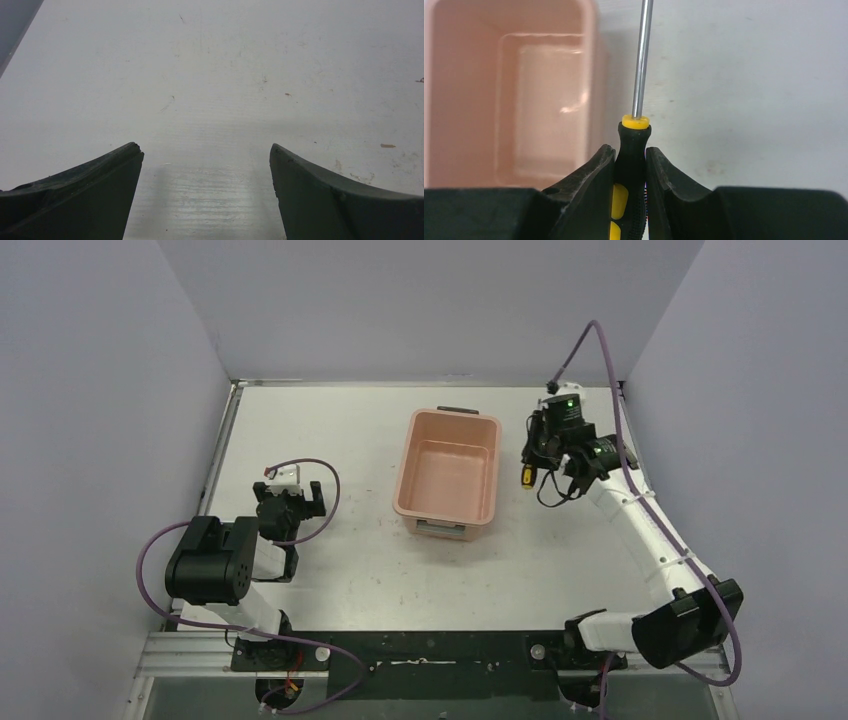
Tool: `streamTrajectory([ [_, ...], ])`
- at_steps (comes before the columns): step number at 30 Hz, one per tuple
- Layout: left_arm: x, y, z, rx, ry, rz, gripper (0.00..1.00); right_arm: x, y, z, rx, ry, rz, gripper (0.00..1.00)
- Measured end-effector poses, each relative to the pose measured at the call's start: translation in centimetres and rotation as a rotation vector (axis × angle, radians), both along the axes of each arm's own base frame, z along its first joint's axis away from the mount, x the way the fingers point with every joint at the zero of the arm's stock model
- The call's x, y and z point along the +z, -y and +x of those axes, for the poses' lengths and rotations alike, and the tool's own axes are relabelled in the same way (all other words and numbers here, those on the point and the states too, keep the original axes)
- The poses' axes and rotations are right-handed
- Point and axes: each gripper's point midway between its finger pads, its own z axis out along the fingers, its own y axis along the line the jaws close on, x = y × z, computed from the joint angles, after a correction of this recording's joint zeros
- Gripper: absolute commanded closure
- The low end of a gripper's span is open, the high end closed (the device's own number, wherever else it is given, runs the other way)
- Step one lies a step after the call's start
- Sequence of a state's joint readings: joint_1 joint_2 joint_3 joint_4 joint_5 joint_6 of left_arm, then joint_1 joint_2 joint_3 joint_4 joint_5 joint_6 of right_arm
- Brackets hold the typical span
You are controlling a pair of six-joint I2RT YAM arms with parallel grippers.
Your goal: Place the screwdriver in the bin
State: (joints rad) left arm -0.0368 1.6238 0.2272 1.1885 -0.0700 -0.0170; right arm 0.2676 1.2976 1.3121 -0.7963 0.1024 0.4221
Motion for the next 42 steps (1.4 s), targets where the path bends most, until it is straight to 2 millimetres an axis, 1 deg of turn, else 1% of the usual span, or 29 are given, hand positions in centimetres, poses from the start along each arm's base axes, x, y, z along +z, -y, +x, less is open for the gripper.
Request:
streamTrajectory([
  [2, 0.0, 0.0, 0.0, 0.0, 0.0, 0.0, 0.03, 0.9, -3.6, -0.3, 0.08, 0.017, 0.024, 1.0],
  [4, 0.0, 0.0, 0.0, 0.0, 0.0, 0.0, 0.03, 1.2, -7.0, -0.6, 0.149, 0.021, 0.031, 1.0],
  [6, 0.0, 0.0, 0.0, 0.0, 0.0, 0.0, 0.03, 1.4, -10.7, -0.9, 0.223, 0.02, 0.03, 1.0],
  [9, 0.0, 0.0, 0.0, 0.0, 0.0, 0.0, 0.03, 1.1, -15.7, -0.8, 0.312, 0.021, 0.026, 1.0],
  [11, 0.0, 0.0, 0.0, 0.0, 0.0, 0.0, 0.03, 0.5, -18.0, -0.8, 0.351, 0.016, 0.022, 1.0],
  [13, 0.0, 0.0, 0.0, 0.0, 0.0, 0.0, 0.03, -0.6, -19.4, -0.6, 0.373, 0.002, 0.014, 1.0],
  [19, 0.0, 0.0, 0.0, 0.0, 0.0, 0.0, 0.03, -4.5, -20.3, 0.6, 0.364, -0.045, -0.026, 1.0],
  [21, 0.0, 0.0, 0.0, 0.0, 0.0, 0.0, 0.03, -6.4, -20.2, 1.0, 0.358, -0.071, -0.042, 1.0],
  [24, 0.0, 0.0, 0.0, 0.0, 0.0, 0.0, 0.03, -10.3, -19.7, 1.1, 0.348, -0.135, -0.077, 1.0],
  [26, 0.0, 0.0, 0.0, 0.0, 0.0, 0.0, 0.03, -13.0, -19.3, 0.8, 0.346, -0.185, -0.097, 1.0],
  [29, 0.0, 0.0, 0.0, 0.0, 0.0, 0.0, 0.03, -16.3, -18.6, 0.4, 0.338, -0.246, -0.116, 1.0],
  [31, 0.0, 0.0, 0.0, 0.0, 0.0, 0.0, 0.03, -18.0, -18.0, 0.2, 0.33, -0.278, -0.128, 1.0],
  [33, 0.0, 0.0, 0.0, 0.0, 0.0, 0.0, 0.03, -19.1, -17.8, 0.2, 0.328, -0.297, -0.132, 1.0],
  [34, 0.0, 0.0, 0.0, 0.0, 0.0, 0.0, 0.03, -19.6, -17.7, 0.3, 0.325, -0.301, -0.132, 0.98],
  [35, 0.0, 0.0, 0.0, 0.0, 0.0, 0.0, 0.03, -19.8, -17.8, 0.4, 0.323, -0.303, -0.131, 0.94],
  [36, 0.0, 0.0, 0.0, 0.0, 0.0, 0.0, 0.03, -20.2, -17.8, 0.6, 0.322, -0.306, -0.128, 0.86],
  [39, 0.0, 0.0, 0.0, 0.0, 0.0, 0.0, 0.03, -20.7, -17.9, 0.8, 0.323, -0.308, -0.125, 0.58],
  [40, 0.0, 0.0, 0.0, 0.0, 0.0, 0.0, 0.03, -20.8, -18.0, 0.8, 0.323, -0.307, -0.121, 0.5],
  [42, 0.0, 0.0, 0.0, 0.0, 0.0, 0.0, 0.03, -20.8, -18.1, 0.9, 0.322, -0.304, -0.116, 0.42],
])
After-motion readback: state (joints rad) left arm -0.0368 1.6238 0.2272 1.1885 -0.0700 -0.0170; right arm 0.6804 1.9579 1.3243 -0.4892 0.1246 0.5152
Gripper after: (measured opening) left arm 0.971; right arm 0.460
